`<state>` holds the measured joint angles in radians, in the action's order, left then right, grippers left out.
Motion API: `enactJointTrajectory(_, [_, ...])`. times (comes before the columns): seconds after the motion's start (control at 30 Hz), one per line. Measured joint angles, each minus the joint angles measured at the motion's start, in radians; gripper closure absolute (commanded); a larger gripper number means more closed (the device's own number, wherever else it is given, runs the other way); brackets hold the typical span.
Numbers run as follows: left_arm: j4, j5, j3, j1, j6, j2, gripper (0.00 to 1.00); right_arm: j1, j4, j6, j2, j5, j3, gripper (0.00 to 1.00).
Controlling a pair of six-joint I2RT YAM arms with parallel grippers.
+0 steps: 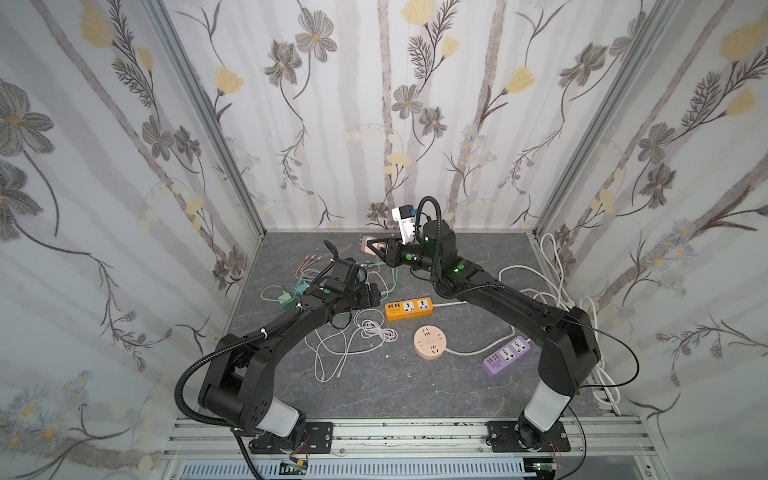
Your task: Insert the plug
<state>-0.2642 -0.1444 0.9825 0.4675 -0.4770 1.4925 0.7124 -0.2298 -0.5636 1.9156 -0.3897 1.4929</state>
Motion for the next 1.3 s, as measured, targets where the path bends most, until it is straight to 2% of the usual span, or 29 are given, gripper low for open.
enactJointTrajectory(0.23, [0.100,-0.016,0.071,0.053,-0.029,0.105,0.02,0.001,0.001,-0.001,0.000,-0.001,0.000,1.00])
enactJointTrajectory(0.3, [0.117,0.000,0.108,0.069,-0.039,0.147,0.17,0.002,0.001,-0.004,0.000,-0.001,0.000,1.00])
enactJointTrajectory(0.4, [0.119,0.077,0.146,0.086,-0.077,0.208,0.46,0.002,0.003,-0.004,-0.002,0.000,0.000,1.00])
enactJointTrajectory(0.5, [0.103,0.167,0.144,0.080,-0.119,0.227,0.83,-0.004,0.025,-0.001,-0.019,0.003,0.001,1.00])
enactJointTrajectory(0.53, [0.103,0.198,0.136,0.076,-0.130,0.219,1.00,-0.011,0.044,0.009,-0.029,0.002,0.006,1.00])
enactJointTrajectory(0.6, [0.092,0.255,0.100,0.066,-0.141,0.173,1.00,-0.039,0.084,0.030,-0.045,0.009,0.026,1.00])
enactJointTrajectory(0.7, [0.056,0.320,0.014,0.013,-0.164,0.022,1.00,-0.117,0.165,0.085,-0.064,0.034,0.072,1.00])
enactJointTrajectory(0.83, [0.000,0.336,-0.075,-0.169,-0.169,-0.195,1.00,-0.286,0.292,0.160,-0.064,0.054,0.158,1.00])
enactJointTrajectory(0.97, [-0.051,0.279,-0.081,-0.362,-0.132,-0.332,1.00,-0.438,0.405,0.185,-0.040,-0.001,0.241,1.00])
enactJointTrajectory(1.1, [-0.169,0.323,-0.040,-0.515,-0.134,-0.351,1.00,-0.581,0.437,0.213,-0.017,0.089,0.299,1.00])
enactJointTrajectory(1.3, [-0.296,0.333,0.100,-0.601,-0.156,-0.264,1.00,-0.697,0.492,0.248,0.016,0.120,0.376,1.00])
